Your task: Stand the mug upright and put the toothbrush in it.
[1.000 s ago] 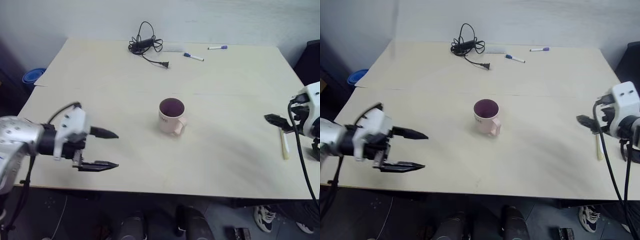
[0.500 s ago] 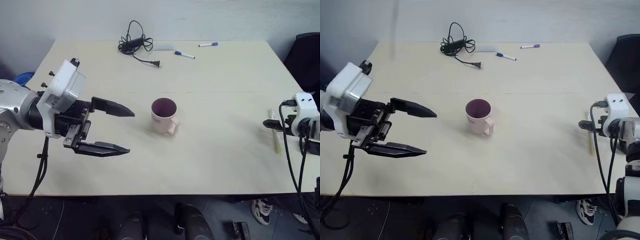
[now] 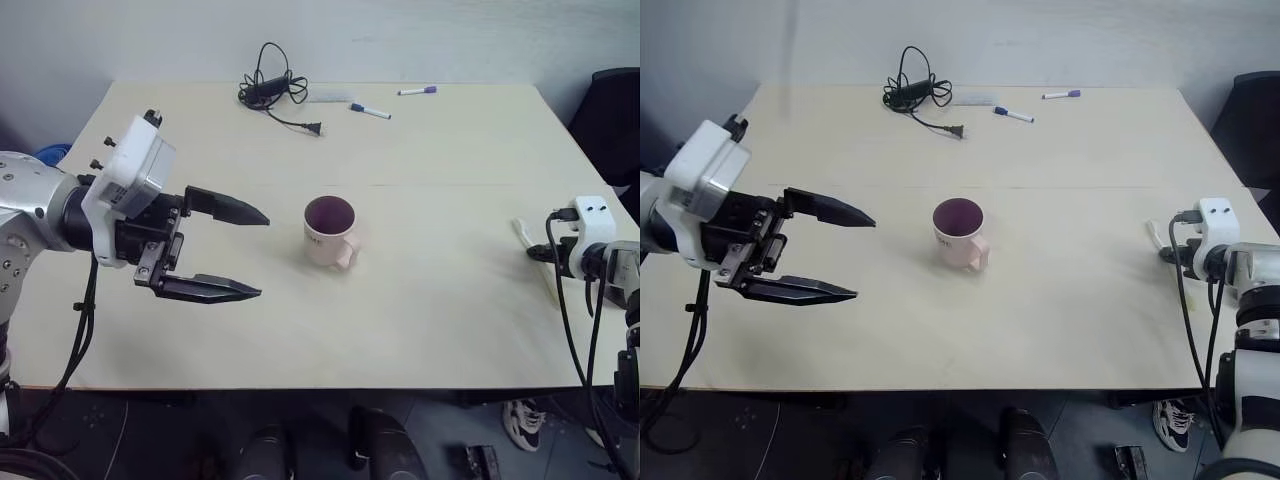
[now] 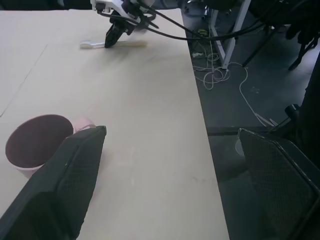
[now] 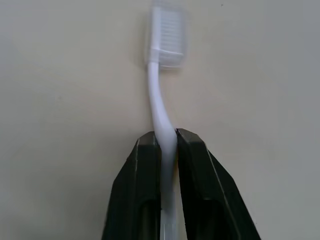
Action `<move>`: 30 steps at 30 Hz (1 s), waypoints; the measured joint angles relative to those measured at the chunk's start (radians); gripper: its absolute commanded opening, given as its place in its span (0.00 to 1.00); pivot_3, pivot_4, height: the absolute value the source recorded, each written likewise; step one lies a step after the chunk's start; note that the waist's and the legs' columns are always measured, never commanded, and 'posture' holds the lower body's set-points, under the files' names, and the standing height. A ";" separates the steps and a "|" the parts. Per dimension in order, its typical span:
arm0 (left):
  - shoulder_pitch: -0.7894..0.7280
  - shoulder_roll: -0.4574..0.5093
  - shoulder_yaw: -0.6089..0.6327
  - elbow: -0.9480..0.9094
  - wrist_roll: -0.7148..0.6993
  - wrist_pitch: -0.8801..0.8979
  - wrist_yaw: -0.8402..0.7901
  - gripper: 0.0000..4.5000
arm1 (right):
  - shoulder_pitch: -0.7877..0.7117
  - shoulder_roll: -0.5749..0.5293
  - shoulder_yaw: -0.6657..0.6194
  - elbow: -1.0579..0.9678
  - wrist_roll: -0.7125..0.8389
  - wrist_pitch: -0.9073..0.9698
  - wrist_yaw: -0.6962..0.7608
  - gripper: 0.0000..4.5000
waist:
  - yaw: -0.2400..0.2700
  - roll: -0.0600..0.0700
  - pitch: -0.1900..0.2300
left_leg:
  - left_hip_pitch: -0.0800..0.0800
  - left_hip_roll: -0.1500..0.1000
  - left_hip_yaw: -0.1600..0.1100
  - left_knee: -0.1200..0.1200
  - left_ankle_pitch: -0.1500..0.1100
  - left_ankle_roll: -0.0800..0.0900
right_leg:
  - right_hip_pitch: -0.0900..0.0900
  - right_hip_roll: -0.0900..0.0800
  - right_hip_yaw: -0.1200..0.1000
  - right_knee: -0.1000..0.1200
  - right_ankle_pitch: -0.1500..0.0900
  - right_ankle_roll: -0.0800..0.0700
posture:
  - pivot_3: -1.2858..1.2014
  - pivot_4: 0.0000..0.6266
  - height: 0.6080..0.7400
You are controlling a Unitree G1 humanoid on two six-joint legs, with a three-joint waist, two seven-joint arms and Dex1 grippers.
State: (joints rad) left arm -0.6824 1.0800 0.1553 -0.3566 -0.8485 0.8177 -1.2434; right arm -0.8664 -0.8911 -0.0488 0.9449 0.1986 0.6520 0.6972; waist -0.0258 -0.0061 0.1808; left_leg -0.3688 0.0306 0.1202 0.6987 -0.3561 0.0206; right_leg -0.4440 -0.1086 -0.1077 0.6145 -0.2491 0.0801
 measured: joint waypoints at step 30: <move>0.214 -0.011 0.263 0.119 -0.012 0.077 0.211 1.00 | 0.050 0.912 -0.048 -0.857 0.336 -0.098 -0.334 0.04 | -0.015 -0.001 0.000 | -0.002 0.007 0.001 -0.002 0.000 -0.011 | -0.011 0.009 0.003 0.011 -0.006 -0.010 | 0.52 0.24 1.00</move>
State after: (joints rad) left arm -0.4686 1.0693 0.4181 -0.2374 -0.8609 0.8948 -1.0324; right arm -0.8161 0.0208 -0.0972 0.0883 0.5347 0.5542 0.3631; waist -0.0406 -0.0070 0.1803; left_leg -0.3710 0.0372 0.1215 0.6962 -0.3562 0.0100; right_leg -0.4550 -0.0997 -0.1047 0.6255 -0.2550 0.0697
